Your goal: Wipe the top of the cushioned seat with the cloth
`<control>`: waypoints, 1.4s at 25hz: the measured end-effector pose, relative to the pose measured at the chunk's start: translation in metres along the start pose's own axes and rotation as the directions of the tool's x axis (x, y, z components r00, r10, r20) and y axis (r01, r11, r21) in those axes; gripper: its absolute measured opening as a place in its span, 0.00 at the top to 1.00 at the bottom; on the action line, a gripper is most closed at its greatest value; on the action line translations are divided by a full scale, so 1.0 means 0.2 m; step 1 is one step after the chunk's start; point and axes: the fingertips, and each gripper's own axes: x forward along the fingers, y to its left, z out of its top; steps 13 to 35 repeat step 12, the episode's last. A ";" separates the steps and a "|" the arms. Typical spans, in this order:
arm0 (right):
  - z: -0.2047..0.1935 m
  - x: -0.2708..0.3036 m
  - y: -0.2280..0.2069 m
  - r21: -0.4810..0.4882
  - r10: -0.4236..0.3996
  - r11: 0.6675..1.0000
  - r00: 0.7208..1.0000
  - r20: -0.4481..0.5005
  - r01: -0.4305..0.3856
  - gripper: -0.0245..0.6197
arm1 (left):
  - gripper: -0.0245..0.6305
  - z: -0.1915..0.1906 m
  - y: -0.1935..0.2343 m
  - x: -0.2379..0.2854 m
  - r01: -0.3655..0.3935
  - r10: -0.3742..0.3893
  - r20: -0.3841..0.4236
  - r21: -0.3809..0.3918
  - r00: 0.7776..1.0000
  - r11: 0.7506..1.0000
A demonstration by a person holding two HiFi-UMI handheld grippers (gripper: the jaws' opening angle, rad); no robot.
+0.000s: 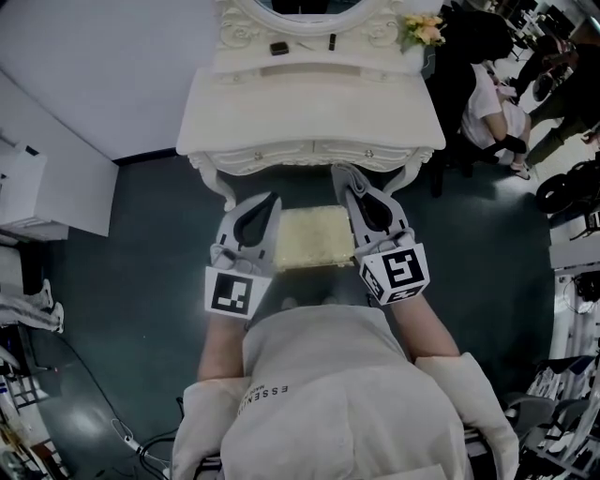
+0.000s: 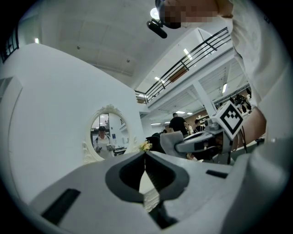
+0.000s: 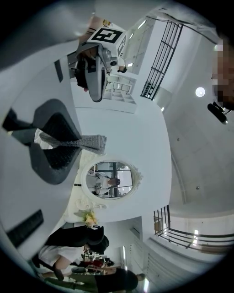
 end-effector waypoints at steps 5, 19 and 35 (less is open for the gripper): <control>0.00 -0.01 0.01 0.000 0.004 1.000 1.000 0.002 -0.004 0.92 | 0.96 0.00 0.00 -0.01 -0.012 0.012 -0.003 0.000 1.000 1.000; -0.01 0.01 0.02 0.016 0.005 1.000 1.000 -0.003 -0.005 0.92 | 0.96 -0.02 0.03 -0.01 -0.033 0.033 -0.015 -0.008 0.999 0.999; -0.01 0.01 0.02 0.016 0.005 1.000 1.000 -0.003 -0.005 0.92 | 0.96 -0.02 0.03 -0.01 -0.033 0.033 -0.015 -0.008 0.999 0.999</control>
